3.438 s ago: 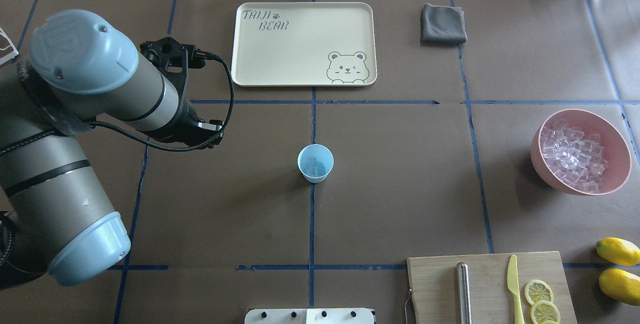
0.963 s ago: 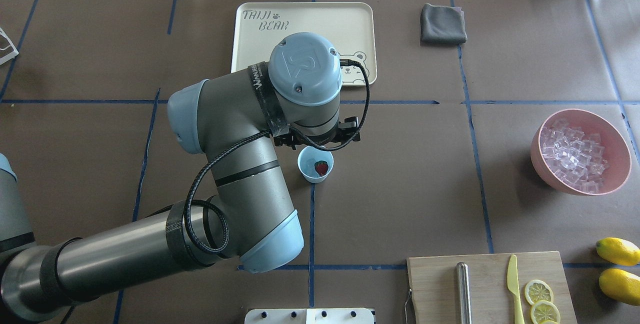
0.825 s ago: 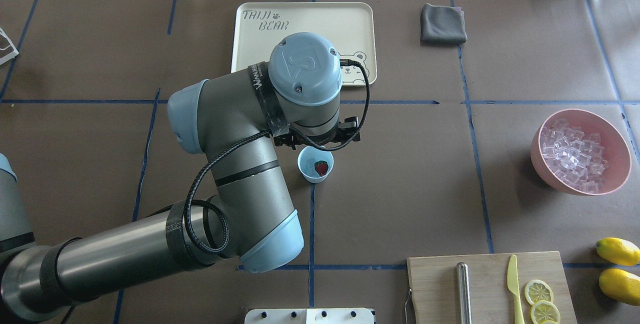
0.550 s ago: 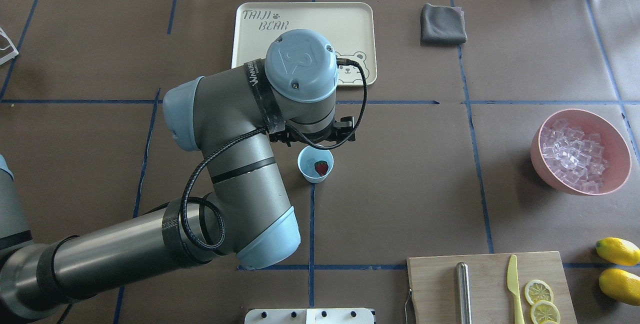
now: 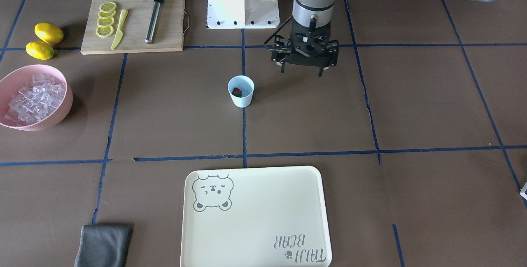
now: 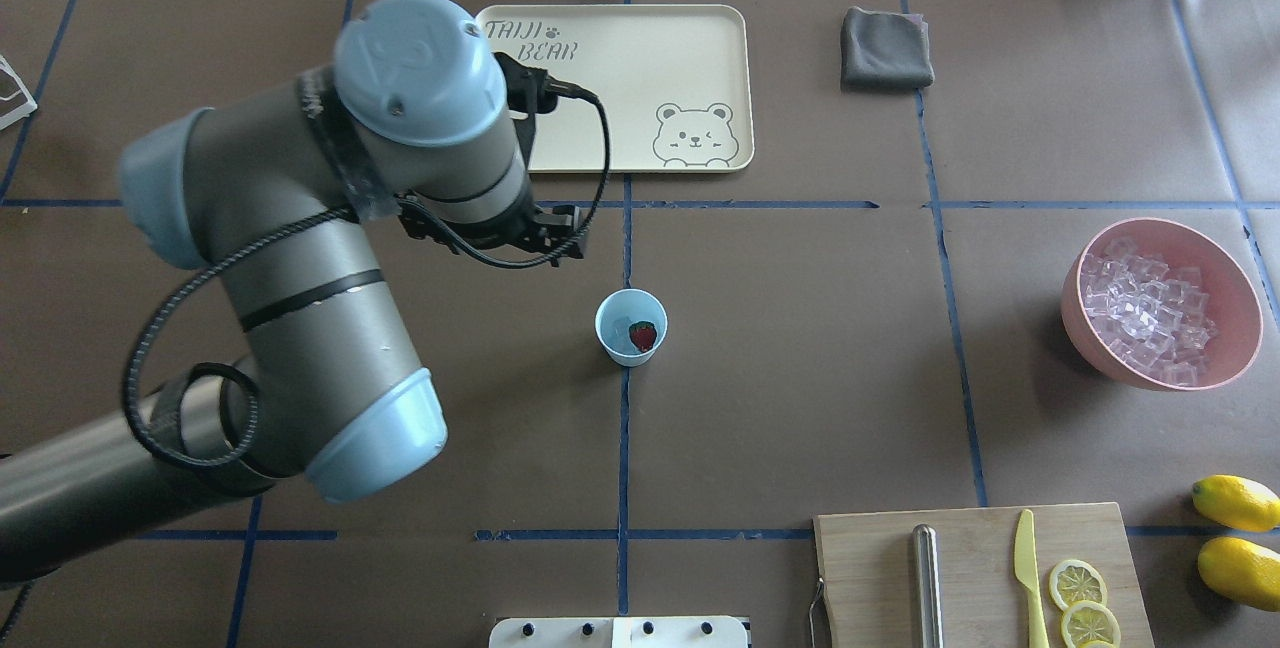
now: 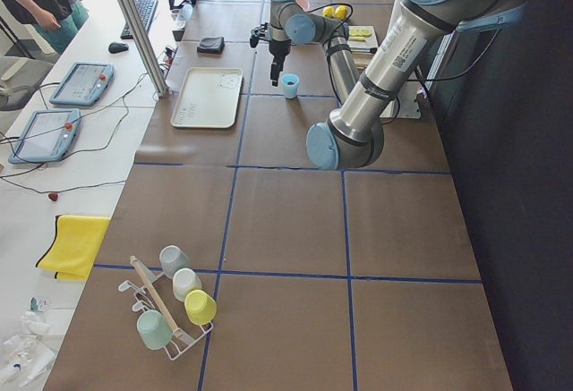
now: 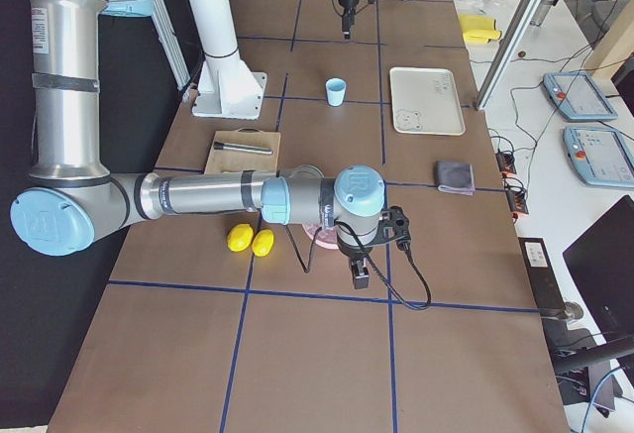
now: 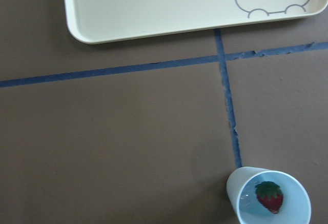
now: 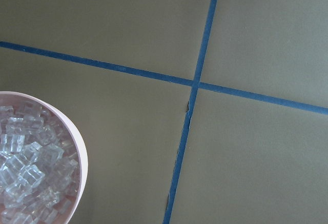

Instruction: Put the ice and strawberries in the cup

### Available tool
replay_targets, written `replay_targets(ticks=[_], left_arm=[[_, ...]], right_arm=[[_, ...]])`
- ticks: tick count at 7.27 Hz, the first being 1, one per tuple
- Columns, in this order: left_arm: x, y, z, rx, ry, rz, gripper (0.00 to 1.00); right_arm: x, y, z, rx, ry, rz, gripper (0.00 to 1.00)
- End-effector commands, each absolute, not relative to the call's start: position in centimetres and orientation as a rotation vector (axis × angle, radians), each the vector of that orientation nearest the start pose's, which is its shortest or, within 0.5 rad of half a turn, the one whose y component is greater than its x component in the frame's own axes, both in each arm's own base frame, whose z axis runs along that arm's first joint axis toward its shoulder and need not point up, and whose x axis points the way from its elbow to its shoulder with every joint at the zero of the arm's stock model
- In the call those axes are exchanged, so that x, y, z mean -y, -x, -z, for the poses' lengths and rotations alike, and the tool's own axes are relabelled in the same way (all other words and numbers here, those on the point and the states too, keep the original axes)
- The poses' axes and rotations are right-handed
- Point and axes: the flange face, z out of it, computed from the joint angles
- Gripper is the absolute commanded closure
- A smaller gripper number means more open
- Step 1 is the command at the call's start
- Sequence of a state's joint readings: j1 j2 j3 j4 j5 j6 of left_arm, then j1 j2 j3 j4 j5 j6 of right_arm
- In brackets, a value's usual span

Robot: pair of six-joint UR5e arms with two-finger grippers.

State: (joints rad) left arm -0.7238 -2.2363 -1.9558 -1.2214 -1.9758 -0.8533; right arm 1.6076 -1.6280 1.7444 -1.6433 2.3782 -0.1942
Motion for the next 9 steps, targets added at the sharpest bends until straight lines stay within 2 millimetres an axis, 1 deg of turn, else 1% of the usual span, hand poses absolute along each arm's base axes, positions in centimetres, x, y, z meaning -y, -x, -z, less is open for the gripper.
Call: replay_targets(ticks=[1, 2, 3, 4, 5, 6, 7, 8, 9], left_arm=[[50.3, -27.3, -21.2, -0.78, -0.167, -0.218, 0.0], [51.9, -22.3, -24.7, -0.79, -0.159, -0.252, 0.0], [52.6, -17.6, -28.2, -0.813, -0.142, -0.267, 0.0], [52.8, -12.8, -32.1, -0.827, -0.114, -0.224, 0.0], [52.3, -8.5, -36.3, -0.801, -0.124, -0.249, 0.0], [51.9, -5.1, -39.5, -0.782, -0.13, -0.271, 0.0], [51.0, -1.3, -44.0, -0.771, -0.116, -0.287, 0.0], [49.9, 1.3, -47.2, -0.788, -0.096, -0.274, 0.0], [47.2, 3.6, -51.7, -0.8, -0.037, -0.206, 0.0]], right_arm=[[46.3, -7.8, -60.9, 0.798, -0.129, 0.167, 0.0], [46.3, -7.8, -61.0, 0.798, -0.128, 0.168, 0.0], [46.3, -7.8, -61.3, 0.799, -0.123, 0.165, 0.0], [46.3, -7.8, -61.3, 0.799, -0.123, 0.165, 0.0], [46.4, -7.9, -61.2, 0.799, -0.123, 0.165, 0.0], [46.3, -7.8, -61.2, 0.799, -0.125, 0.165, 0.0], [46.3, -7.8, -61.1, 0.798, -0.126, 0.166, 0.0], [46.3, -7.8, -61.2, 0.799, -0.125, 0.165, 0.0], [46.3, -7.9, -61.2, 0.799, -0.125, 0.164, 0.0]])
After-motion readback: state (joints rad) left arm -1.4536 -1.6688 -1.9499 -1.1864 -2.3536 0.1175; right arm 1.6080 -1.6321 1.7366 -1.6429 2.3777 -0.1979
